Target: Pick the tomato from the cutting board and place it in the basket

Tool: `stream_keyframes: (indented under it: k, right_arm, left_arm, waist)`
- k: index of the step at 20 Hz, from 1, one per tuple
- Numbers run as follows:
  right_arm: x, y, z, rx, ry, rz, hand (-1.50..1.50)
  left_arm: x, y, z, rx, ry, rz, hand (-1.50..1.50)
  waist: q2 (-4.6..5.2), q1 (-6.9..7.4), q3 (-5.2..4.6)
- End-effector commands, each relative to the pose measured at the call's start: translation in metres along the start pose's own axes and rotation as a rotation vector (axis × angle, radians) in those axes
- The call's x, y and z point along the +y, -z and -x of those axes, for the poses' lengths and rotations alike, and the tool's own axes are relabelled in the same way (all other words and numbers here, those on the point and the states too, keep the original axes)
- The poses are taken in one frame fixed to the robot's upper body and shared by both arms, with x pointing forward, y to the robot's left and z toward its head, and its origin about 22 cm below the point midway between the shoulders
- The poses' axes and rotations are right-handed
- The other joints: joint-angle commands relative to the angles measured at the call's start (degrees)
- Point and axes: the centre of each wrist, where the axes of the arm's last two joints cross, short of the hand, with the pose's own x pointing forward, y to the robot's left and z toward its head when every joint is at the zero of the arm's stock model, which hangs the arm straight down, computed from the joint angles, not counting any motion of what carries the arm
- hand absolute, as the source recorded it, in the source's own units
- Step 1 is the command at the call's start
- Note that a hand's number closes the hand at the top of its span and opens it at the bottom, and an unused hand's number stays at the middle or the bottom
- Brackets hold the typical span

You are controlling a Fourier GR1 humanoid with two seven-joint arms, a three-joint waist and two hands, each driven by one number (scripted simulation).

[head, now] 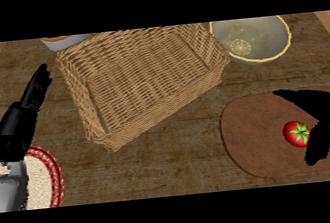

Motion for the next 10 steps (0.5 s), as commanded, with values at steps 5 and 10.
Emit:
stream_keyframes:
  k: [5,10]
  right_arm:
    - [0.002,0.021,-0.003,0.005,0.027,-0.02,-1.5]
    - [0.02,0.01,0.016,0.031,0.013,-0.028,-1.5]
  left_arm:
    - [-0.002,0.018,0.005,0.007,0.004,0.009,0.0]
    - [0.016,-0.014,0.02,0.007,-0.013,0.005,0.0]
  waist:
    - [0.08,0.0,-0.01]
    - [-0.01,-0.03,-0.02]
